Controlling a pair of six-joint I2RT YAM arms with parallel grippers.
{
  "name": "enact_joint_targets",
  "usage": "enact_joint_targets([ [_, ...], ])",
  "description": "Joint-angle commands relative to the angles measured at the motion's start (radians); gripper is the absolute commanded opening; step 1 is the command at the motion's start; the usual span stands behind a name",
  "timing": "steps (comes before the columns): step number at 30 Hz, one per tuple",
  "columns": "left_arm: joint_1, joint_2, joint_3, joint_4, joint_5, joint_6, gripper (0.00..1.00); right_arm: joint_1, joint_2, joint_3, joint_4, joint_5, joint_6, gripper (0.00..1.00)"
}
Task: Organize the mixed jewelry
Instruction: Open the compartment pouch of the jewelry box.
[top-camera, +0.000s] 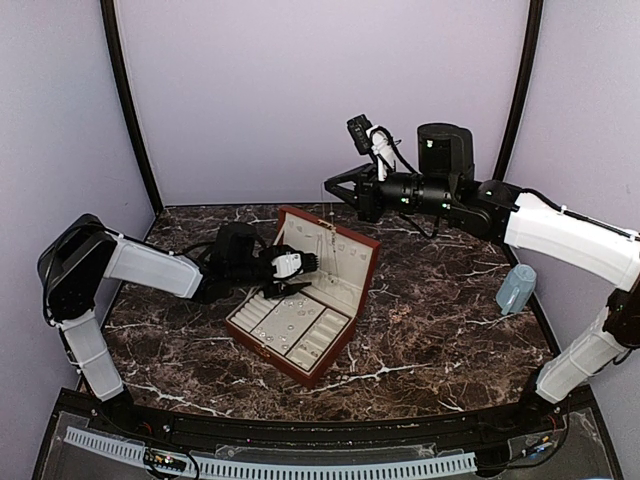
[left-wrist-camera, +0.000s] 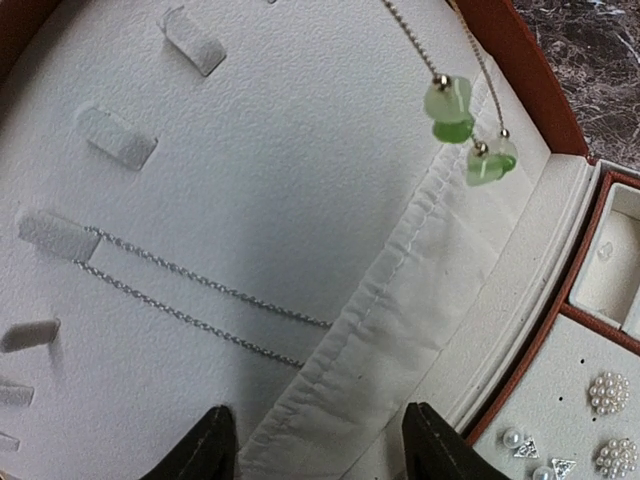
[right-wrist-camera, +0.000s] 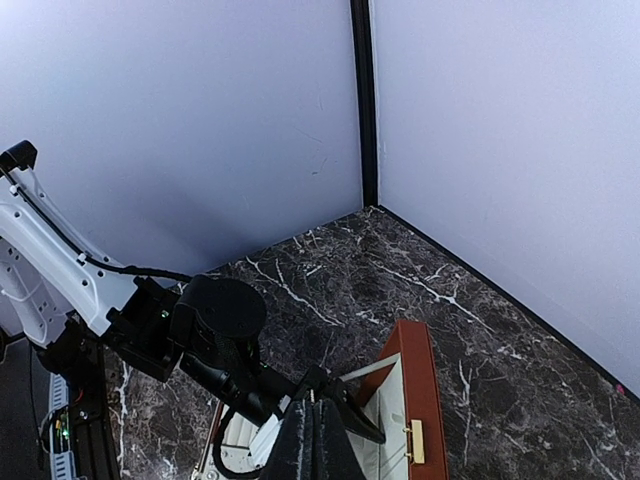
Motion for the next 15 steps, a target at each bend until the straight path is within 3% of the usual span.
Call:
enact_joint_targets([
  [1,0.016,0.015,0.006,0.027,0.007,-0.017,0.6,0.009,-0.003,0.003,0.043,-0.013,0.016,0.0],
  [15,0.02,0.058,0.006,0.007,-0.02,-0.019,0.54,0.01,-0.004,0.001,0.043,-0.02,0.021,0.0],
])
